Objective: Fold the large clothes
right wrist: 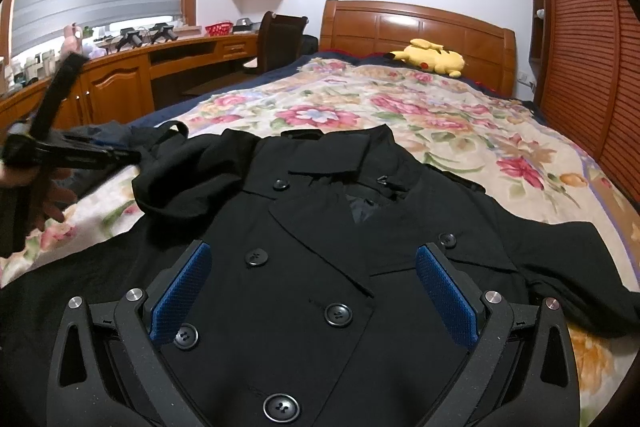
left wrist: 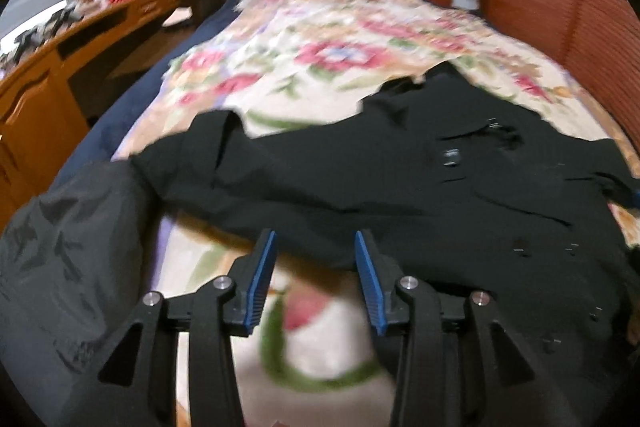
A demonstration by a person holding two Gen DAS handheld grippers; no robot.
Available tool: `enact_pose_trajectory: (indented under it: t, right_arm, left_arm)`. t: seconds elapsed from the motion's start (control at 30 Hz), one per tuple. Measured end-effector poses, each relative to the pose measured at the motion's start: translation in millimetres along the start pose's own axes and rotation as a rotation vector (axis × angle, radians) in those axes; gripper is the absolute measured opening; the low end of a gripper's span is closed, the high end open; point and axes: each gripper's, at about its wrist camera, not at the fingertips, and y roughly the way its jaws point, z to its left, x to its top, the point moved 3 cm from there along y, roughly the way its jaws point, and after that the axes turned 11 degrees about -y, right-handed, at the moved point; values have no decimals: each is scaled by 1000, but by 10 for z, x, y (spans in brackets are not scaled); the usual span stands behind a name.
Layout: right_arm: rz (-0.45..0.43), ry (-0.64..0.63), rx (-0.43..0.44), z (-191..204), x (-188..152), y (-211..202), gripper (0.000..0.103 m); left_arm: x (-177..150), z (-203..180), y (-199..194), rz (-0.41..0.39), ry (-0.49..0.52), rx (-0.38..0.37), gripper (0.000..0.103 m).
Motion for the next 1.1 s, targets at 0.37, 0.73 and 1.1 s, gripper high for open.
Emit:
enact_pose_trajectory:
  t: [0.37,0.73,1.1]
  right_arm:
    - [4,-2,0,9,-9,-1,103]
    - [23,-24,8,50,-77,24,103]
    - [62,-74,76,203,-127,52,103]
  left_arm:
    - [148,397,621,82,-142,49,42]
    - [223,528,1043,130,-169,129,51]
    - [309,514,1109,146,-155,119,44]
